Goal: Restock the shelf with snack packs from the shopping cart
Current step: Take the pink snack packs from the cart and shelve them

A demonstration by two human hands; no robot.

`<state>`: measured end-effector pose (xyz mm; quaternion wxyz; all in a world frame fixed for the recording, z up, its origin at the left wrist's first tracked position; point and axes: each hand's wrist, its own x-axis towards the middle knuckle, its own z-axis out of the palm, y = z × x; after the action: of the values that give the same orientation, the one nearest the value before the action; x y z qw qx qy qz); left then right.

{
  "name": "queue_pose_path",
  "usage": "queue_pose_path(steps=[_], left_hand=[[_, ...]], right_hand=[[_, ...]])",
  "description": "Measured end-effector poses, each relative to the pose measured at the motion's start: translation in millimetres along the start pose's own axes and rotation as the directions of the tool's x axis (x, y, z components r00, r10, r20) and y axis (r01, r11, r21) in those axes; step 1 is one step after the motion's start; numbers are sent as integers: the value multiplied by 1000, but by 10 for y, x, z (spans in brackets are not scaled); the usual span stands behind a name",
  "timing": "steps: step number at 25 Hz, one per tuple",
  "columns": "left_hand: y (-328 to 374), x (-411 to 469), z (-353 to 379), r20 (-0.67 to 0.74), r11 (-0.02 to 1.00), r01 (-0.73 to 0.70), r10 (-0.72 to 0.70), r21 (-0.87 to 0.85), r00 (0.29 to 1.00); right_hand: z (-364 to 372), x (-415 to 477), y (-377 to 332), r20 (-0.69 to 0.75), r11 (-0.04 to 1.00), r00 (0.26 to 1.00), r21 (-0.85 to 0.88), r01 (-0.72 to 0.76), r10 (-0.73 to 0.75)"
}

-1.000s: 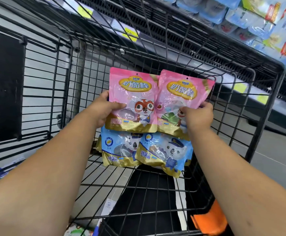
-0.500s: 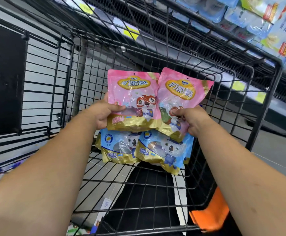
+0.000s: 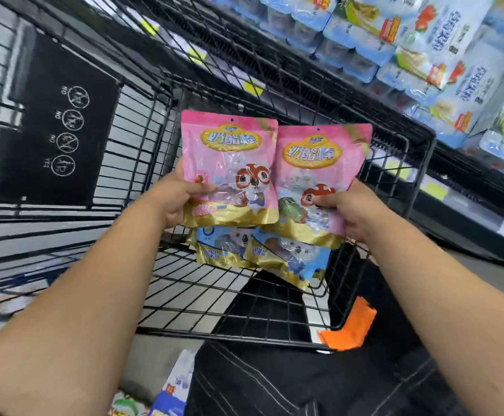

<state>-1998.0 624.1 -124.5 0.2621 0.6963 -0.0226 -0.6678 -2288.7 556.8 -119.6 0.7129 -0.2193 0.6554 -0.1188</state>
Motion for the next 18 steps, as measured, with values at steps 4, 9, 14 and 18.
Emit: queue_pose_path(steps=[4, 9, 14, 18], left_hand=[[120, -576, -33, 26, 995, -97, 98, -25, 995], [214, -1234, 148, 83, 967, -253, 254, -23, 964], [347, -1889, 549, 121, 937, -348, 351, -45, 929], [331, -2217, 988, 145, 901, -430, 433, -57, 889]], right_hand=[[-119, -442, -299, 80, 992, 995, -107, 66, -58], [-375, -1012, -623, 163, 989, 978, -59, 139, -128], [-820, -1509, -925, 235, 973, 947, -29, 230, -217], [-1224, -1824, -1069, 252, 957, 925, 31, 288, -286]])
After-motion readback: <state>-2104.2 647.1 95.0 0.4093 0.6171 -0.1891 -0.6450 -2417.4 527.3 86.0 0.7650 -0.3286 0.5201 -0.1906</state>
